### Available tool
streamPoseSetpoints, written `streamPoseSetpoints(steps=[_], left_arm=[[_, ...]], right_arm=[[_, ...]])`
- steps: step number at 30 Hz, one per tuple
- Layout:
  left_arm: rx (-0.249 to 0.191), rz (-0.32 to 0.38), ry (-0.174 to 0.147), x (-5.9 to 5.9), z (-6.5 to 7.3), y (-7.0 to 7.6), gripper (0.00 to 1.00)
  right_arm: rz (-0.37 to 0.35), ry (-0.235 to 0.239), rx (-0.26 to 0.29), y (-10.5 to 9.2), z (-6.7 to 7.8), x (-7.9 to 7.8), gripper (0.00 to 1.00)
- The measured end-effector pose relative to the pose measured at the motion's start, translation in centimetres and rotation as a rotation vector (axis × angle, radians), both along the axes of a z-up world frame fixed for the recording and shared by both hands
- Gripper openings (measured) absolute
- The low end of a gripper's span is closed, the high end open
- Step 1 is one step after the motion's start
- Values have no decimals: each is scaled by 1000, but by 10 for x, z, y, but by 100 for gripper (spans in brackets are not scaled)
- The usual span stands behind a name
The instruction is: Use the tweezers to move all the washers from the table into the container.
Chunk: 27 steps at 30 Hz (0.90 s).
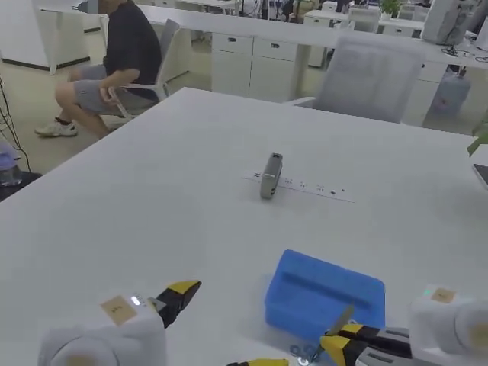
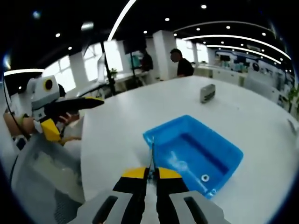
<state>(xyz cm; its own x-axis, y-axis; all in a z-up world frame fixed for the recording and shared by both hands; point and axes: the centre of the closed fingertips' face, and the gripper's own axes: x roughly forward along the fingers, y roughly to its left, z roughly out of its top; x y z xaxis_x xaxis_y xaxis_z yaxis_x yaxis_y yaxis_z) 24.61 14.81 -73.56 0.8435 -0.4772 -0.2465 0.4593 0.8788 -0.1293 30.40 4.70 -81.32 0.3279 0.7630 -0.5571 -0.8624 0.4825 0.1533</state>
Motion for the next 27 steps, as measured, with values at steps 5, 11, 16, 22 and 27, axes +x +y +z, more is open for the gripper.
streamPoseSetpoints(steps=[5,11,16,22,27], left_arm=[[8,-4,6,0,-1,-1,88],[-7,-12,11,-1,-1,-2,87],[-5,-16,15,-1,-2,-3,86],[-28,-17,2,-1,2,-4,87],[-23,-25,10,-2,0,-5,86]], right_arm=[[-20,-12,-9,-1,3,8,3],[-4,-32,-38,2,0,13,3],[-4,-15,-21,3,4,14,4],[4,-2,-22,6,1,3,4],[9,0,-40,5,-2,2,4]])
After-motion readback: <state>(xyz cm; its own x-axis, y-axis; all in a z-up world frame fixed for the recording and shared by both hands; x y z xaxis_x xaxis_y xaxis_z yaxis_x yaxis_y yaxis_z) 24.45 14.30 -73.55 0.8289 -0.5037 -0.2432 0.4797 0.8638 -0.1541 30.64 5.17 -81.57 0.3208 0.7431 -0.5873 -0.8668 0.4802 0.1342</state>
